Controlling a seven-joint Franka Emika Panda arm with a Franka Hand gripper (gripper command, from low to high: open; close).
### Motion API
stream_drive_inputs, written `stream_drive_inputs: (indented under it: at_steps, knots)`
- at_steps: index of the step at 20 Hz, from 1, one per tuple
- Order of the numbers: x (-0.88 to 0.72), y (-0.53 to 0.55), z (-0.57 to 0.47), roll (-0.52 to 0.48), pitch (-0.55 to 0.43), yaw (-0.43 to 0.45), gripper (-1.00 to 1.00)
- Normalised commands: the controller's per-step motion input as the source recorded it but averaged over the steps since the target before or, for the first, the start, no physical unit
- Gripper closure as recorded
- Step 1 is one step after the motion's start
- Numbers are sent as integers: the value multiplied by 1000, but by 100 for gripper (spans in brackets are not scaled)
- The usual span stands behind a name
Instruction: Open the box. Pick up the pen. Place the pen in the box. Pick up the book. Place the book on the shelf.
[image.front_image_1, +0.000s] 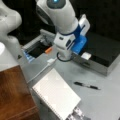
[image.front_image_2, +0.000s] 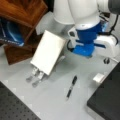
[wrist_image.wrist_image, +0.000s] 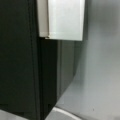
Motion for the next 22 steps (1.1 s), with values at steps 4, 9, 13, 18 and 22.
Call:
stream_drive_inputs:
  at_steps: [4, 9, 13, 18, 22]
  knots:
    - [165, -62, -29, 388, 12, -5, -100]
    - [140, -16, -95, 311, 56, -4, -100]
    - [130, -33, -105, 273, 14, 26, -100]
    - [108, -45, -131, 279, -60, 13, -100]
    - [63, -83, -190, 302, -97, -5, -100]
